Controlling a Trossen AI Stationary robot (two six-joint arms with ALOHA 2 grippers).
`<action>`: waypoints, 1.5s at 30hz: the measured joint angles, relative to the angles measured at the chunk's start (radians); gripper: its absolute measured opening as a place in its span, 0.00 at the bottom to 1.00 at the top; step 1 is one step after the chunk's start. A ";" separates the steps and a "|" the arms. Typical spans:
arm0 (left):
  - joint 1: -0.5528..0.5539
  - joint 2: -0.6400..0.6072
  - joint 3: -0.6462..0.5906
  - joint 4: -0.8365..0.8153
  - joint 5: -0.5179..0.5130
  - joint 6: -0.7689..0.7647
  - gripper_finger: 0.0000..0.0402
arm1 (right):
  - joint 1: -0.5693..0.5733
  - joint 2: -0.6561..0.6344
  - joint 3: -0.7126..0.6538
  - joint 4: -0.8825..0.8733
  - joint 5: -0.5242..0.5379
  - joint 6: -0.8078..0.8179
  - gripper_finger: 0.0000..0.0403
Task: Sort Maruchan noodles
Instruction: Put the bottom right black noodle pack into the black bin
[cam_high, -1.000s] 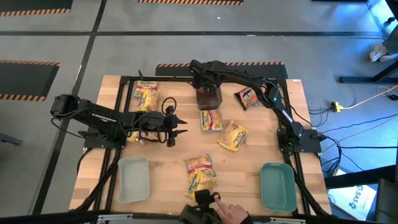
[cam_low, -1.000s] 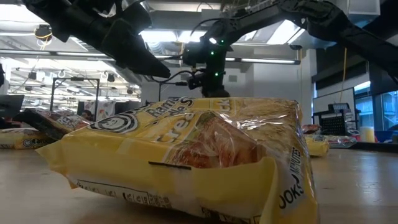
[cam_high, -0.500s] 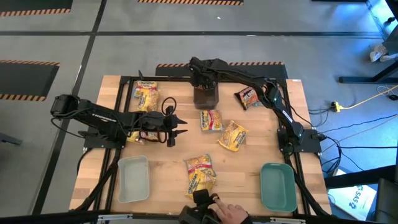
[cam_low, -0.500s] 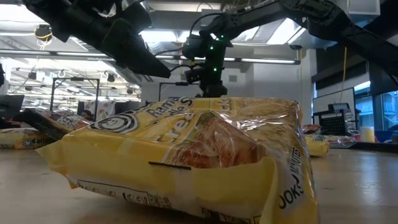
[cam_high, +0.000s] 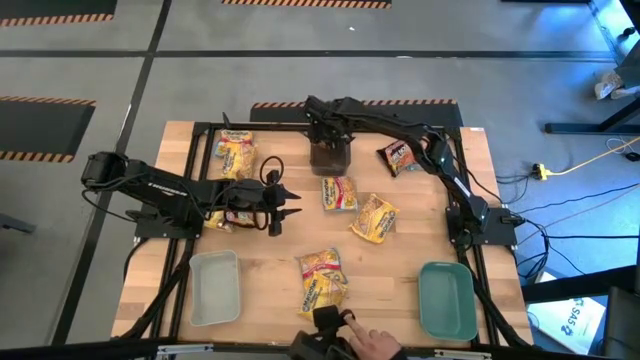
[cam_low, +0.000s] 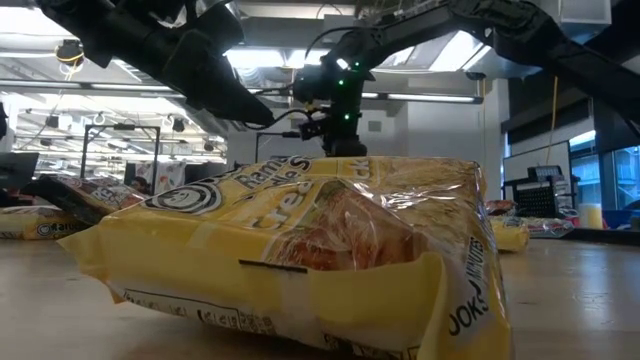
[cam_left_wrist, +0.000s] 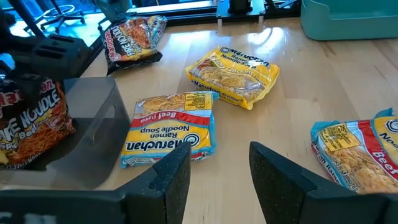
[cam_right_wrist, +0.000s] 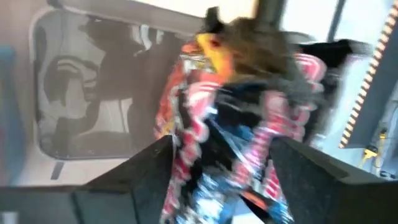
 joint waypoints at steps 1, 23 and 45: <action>0.000 0.000 0.000 0.000 0.000 0.002 0.39 | 0.000 -0.007 0.012 -0.005 -0.001 0.000 0.65; 0.000 0.000 0.000 0.001 0.000 0.024 0.39 | -0.093 -0.046 0.010 0.022 -0.280 0.096 0.02; 0.000 0.000 0.000 0.004 0.000 0.024 0.39 | -0.056 -0.080 0.032 0.027 -0.274 0.155 0.02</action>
